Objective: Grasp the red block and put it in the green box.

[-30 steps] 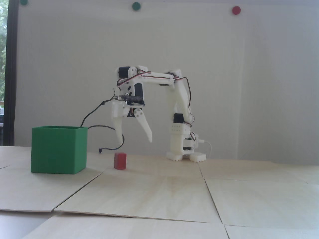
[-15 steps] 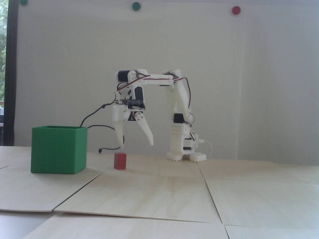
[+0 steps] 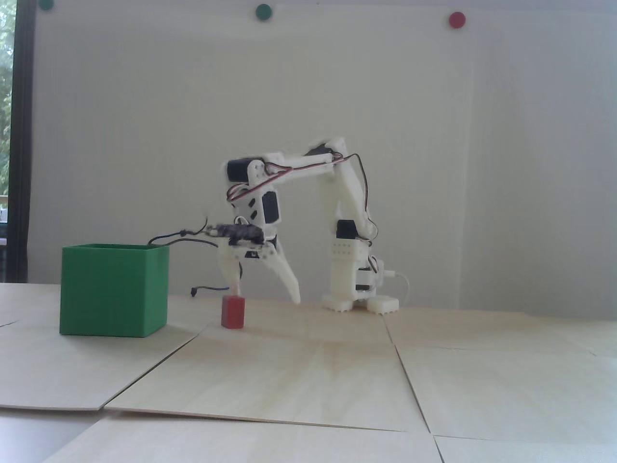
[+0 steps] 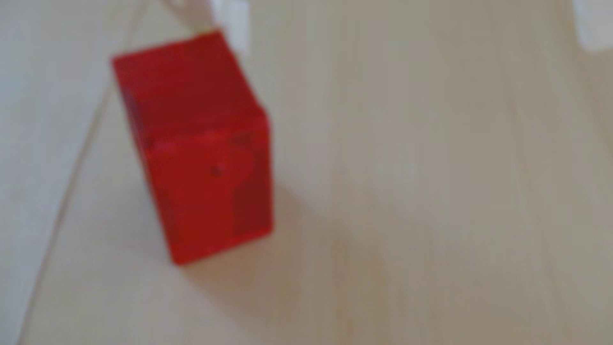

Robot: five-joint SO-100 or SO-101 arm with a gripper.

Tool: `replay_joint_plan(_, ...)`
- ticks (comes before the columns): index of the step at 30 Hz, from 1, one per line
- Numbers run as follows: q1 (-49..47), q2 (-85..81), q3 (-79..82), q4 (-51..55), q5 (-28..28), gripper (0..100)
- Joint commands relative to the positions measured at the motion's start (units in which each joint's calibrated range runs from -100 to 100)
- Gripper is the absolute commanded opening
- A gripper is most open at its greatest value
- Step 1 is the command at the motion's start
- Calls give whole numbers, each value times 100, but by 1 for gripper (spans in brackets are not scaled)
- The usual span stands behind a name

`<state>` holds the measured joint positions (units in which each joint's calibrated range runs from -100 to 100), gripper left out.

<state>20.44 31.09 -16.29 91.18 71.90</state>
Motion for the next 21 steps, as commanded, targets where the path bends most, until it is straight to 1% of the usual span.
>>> replay_joint_plan(1,-62,-73,-101,-181,-849,36)
replay_joint_plan(4,-46,-113,-101,-181,-1281,36)
replay_joint_plan(12,-6,-144,-101,-189,-2723,36)
replay_joint_plan(18,2,-144,-65,-197,-3265,35)
replay_joint_plan(21,2,-144,-65,-248,-3843,29)
